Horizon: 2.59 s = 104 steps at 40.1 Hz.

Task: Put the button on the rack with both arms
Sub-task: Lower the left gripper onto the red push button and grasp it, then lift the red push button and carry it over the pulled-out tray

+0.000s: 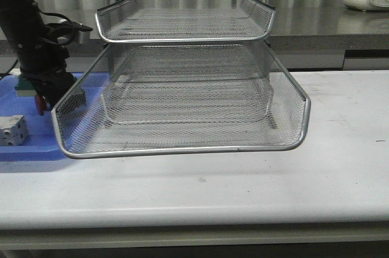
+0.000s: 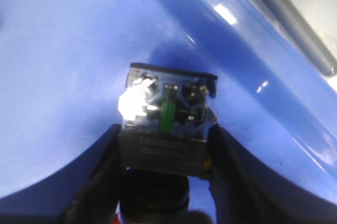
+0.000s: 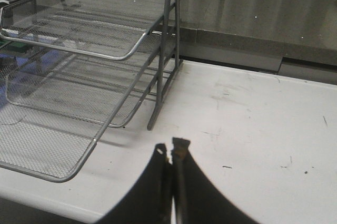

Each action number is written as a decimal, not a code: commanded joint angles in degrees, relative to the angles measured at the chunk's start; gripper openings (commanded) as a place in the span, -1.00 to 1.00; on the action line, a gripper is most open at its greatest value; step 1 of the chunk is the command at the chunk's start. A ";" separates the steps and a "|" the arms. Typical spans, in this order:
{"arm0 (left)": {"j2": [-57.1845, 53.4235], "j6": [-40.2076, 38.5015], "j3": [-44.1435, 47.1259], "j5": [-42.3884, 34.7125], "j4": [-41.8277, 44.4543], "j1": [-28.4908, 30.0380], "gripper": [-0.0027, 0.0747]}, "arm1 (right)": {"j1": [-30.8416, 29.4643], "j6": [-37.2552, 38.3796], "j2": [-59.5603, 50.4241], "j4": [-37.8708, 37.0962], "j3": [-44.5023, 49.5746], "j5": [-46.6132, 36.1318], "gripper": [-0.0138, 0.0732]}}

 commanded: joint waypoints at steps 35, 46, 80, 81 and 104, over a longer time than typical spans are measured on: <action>-28.25 -4.01 -4.79 16.35 -6.54 8.74 -0.17 | -0.12 -0.10 0.58 0.02 -1.37 -4.70 -0.82; -36.01 -4.93 -4.79 16.35 -6.54 -1.59 -0.17 | -0.12 -0.10 0.58 0.02 -1.37 -4.70 -0.82; -28.07 -7.74 1.47 15.15 -6.54 -28.18 -0.17 | -0.12 -0.10 0.58 0.02 -1.37 -4.70 -0.82; -27.06 -7.74 1.47 15.15 -6.54 -28.18 -0.17 | -0.12 -0.10 0.58 0.02 -1.37 -4.70 -0.82; -16.00 -8.15 1.47 11.92 -5.45 -28.18 -0.16 | -0.12 -0.10 0.58 0.02 -1.37 -4.70 -0.82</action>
